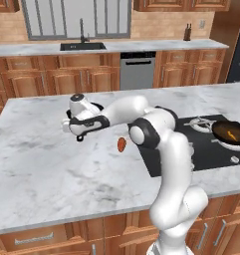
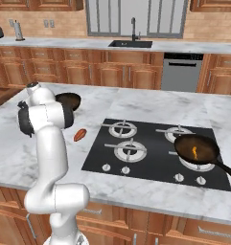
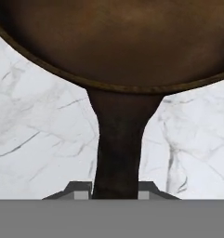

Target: Place both pans onto different burners. Then place the sweet potato and the shrimp on different pans.

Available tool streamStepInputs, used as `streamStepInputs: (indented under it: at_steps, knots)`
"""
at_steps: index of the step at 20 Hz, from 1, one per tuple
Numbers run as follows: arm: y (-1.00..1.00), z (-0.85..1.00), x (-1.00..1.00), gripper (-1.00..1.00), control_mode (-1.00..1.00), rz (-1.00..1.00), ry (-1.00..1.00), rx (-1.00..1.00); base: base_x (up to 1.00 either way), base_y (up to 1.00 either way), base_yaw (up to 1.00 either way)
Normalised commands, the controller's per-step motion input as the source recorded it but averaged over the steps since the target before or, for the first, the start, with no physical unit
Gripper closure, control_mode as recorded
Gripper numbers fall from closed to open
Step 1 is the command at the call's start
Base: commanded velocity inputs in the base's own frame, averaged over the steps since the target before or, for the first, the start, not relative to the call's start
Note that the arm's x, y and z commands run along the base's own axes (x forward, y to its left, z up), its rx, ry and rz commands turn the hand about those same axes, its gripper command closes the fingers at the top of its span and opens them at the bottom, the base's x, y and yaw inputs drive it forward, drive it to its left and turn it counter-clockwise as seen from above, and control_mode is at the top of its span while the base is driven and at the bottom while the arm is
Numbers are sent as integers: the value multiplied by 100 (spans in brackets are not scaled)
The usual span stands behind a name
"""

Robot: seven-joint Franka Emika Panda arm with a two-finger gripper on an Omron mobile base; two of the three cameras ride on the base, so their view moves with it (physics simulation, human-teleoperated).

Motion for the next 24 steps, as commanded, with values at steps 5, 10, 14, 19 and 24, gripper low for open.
streamStepInputs:
  at_steps: [5,10,14,19,24]
  knots:
    - [-59,26,-51,100,-100,-8,0,0,0,0,0]
    - [-76,5,-57,100,-100,-10,0,0,0,0,0]
    - [-79,0,-67,100,-100,-6,0,0,0,0,0]
    - [-76,2,-76,100,-100,-6,0,0,0,0,0]
    - [-79,3,-72,100,-100,-8,0,2,0,0,0]
